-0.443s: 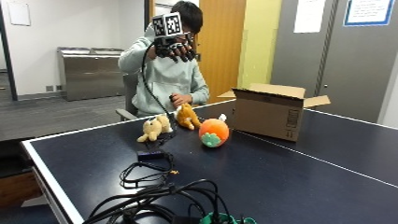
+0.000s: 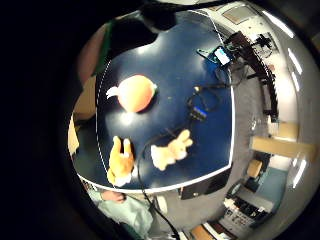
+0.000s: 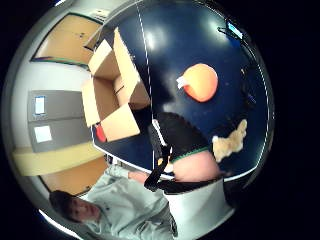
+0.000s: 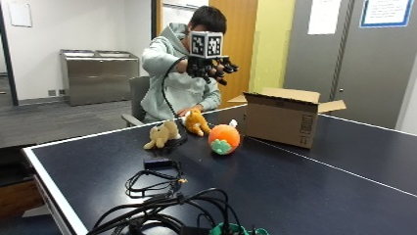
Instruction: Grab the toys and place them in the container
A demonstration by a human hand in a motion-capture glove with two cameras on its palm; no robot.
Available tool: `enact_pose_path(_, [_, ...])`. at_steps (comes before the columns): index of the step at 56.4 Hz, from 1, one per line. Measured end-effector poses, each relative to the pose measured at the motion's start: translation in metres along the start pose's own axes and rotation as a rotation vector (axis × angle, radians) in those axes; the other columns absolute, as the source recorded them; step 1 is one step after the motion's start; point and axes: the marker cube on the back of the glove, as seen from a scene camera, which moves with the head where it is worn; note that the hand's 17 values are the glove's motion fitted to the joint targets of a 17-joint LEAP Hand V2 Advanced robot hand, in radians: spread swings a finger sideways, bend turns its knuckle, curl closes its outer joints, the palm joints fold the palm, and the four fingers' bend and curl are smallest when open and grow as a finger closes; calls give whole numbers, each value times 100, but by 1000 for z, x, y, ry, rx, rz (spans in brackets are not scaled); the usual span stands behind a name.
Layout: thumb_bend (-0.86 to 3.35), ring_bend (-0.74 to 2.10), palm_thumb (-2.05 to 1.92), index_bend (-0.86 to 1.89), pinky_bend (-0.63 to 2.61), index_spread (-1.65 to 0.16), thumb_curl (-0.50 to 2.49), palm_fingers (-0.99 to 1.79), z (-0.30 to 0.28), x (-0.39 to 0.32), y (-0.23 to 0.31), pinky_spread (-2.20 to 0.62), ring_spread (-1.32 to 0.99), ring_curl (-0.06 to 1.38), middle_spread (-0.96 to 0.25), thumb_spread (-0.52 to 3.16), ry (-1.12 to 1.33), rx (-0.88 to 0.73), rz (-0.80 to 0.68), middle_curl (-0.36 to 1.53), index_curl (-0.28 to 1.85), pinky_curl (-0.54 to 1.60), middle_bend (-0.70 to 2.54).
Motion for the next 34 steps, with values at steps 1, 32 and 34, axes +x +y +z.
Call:
enact_pose_path(1, [5, 31, 5, 10, 92, -22, 15, -26, 8, -2, -4, 2, -4, 13, -2, 132, -7, -1, -3, 20, 8, 33, 17])
enact_pose_path(32, [13, 34, 42, 21, 107, -31, 33, 13, 194, 2, -63, 4, 3, 17, -2, 127, 117, -179, 106, 13, 22, 37, 11])
enact_pose_path(34, [15, 45, 46, 19, 105, -31, 34, 23, 195, 2, -60, 0, 2, 18, -4, 127, 113, -151, 111, 13, 21, 35, 13])
